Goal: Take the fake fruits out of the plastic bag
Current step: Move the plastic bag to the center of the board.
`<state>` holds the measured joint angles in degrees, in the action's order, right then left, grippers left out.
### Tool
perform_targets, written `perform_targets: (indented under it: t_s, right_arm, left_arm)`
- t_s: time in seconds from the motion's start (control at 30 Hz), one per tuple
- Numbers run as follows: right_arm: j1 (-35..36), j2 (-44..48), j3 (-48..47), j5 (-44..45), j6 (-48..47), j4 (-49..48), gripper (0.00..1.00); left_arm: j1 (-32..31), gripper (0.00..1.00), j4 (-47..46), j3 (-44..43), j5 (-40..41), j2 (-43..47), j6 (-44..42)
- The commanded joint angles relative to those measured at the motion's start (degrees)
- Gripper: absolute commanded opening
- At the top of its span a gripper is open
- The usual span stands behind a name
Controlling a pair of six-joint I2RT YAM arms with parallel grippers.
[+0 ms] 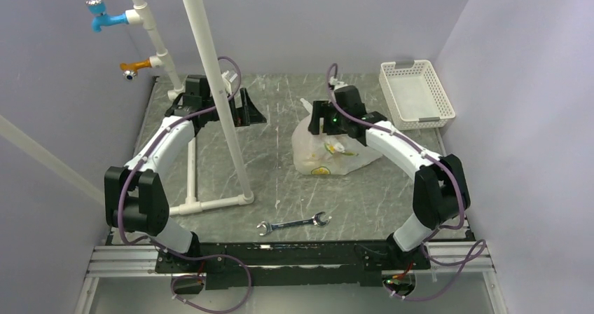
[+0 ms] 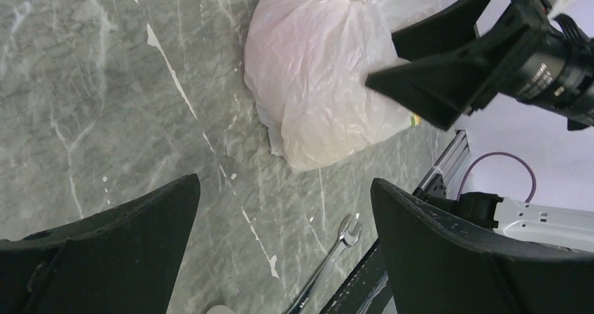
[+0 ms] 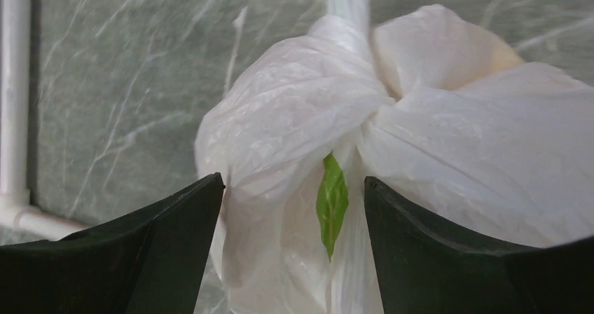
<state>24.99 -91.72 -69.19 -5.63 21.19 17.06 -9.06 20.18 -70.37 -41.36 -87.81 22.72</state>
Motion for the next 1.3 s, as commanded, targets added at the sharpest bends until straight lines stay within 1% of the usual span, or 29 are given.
perform_targets:
  t_s: [0.0, 0.2, 0.33, 0.4, 0.53, 0.6, 0.73, 0.77, 0.8, 0.87, 0.93, 1.03, 1.13, 1.2, 1.27]
  right_arm:
    - [5.62, 0.97, -0.6, -1.28, 0.02, -5.59, 0.76]
    - [11.85, 1.02, 0.93, -3.1, 2.5, -11.06, 0.74]
    - [14.02, -0.51, -0.14, -7.22, 5.04, -13.7, 0.75]
    - [14.95, -1.26, -0.6, -9.25, 6.14, -14.93, 0.75]
    - [16.4, -1.68, -0.77, -12.07, 7.73, -16.79, 0.76]
    - [16.42, -1.35, -0.67, -11.73, 7.73, -16.37, 0.77]
    - [16.49, 1.48, -0.59, -6.02, 5.04, -12.23, 0.79]
    - [16.37, 2.35, -0.55, -4.57, 4.22, -11.3, 0.8]
    - [16.4, 3.16, -0.4, -3.89, 3.52, -10.85, 0.8]
    - [16.21, 3.81, 0.02, -4.73, 3.18, -10.65, 0.79]
    - [16.21, 4.16, 1.48, -7.89, 4.13, -12.9, 0.76]
    - [16.31, 5.0, 6.5, -13.72, 6.73, -20.59, 0.72]
    - [16.36, 5.23, 9.75, -16.23, 8.01, -26.02, 0.6]
    - [16.4, 5.45, 11.02, -16.67, 8.37, -28.01, 0.56]
    - [16.32, 5.48, 11.35, -17.68, 8.24, -28.73, 0.48]
  left_arm:
    - [-0.06, 0.99, 0.92, -2.98, -0.62, -0.51, -2.38]
    - [-0.59, 0.99, 0.7, -2.79, -1.1, -0.7, -2.73]
    - [-1.98, 0.91, 2.81, -4.48, -1.99, -2.86, -4.72]
    - [-2.7, 0.85, 4.13, -5.33, -1.71, -3.51, -5.93]
    - [-3.77, 0.82, 6.09, -6.18, 0.59, -3.86, -7.67]
    - [-4.38, 0.83, 7.61, -6.81, 2.54, -3.86, -8.9]
    - [-6.61, 0.91, 9.3, -7.83, 3.25, -4.93, -10.65]
    - [-7.15, 0.95, 9.66, -8.12, 2.96, -5.37, -10.93]
    - [-7.74, 0.98, 10.07, -8.49, 2.54, -5.88, -11.39]
    - [-8.59, 0.99, 10.99, -9.34, 2.53, -6.71, -12.23]
    - [-8.82, 0.97, 10.99, -9.44, 2.38, -7.3, -12.16]
    - [-8.86, 0.9, 10.76, -9.44, 1.71, -7.7, -12.05]
    - [-9.37, 0.81, 10.74, -9.31, 1.74, -7.68, -12.23]
    - [-10.21, 0.81, 11.3, -9.52, 2.53, -7.9, -12.79]
    - [-11.03, 0.85, 11.54, -9.61, 3.96, -8.3, -12.88]
